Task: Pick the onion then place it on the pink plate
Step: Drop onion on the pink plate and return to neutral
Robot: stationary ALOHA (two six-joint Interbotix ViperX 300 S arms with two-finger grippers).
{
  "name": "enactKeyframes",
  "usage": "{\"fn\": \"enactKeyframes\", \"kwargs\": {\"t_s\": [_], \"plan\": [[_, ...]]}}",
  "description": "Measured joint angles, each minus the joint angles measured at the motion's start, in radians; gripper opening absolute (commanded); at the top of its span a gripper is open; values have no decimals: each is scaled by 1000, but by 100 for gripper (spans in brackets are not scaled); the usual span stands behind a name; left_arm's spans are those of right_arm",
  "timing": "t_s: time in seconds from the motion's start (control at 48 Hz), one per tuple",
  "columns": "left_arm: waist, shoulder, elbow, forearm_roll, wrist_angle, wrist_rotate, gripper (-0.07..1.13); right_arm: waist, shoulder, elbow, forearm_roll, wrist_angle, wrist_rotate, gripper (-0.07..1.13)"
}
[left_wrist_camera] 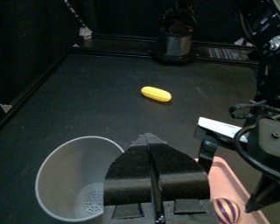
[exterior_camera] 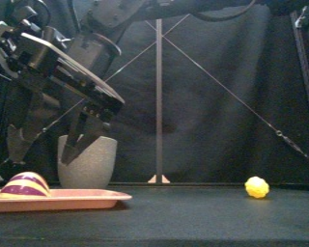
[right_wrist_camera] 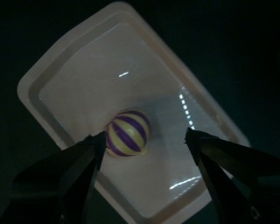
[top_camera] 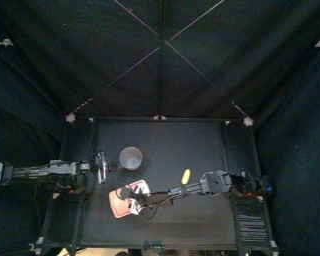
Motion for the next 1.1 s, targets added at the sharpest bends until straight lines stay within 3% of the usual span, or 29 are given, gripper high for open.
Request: {"fn": "enactKeyframes", "kwargs": {"t_s": [0.354, 0.792, 1.104], "plan": [[2, 0, 5, 0, 2, 3, 15, 18, -218, 166, -238, 14, 117, 102], [2, -5, 5, 0, -3, 2, 15, 35, -543, 626, -551, -399, 433, 102], [2, -29, 5, 17, -8, 5, 15, 31, -752, 845, -735, -460, 580, 102]]}}
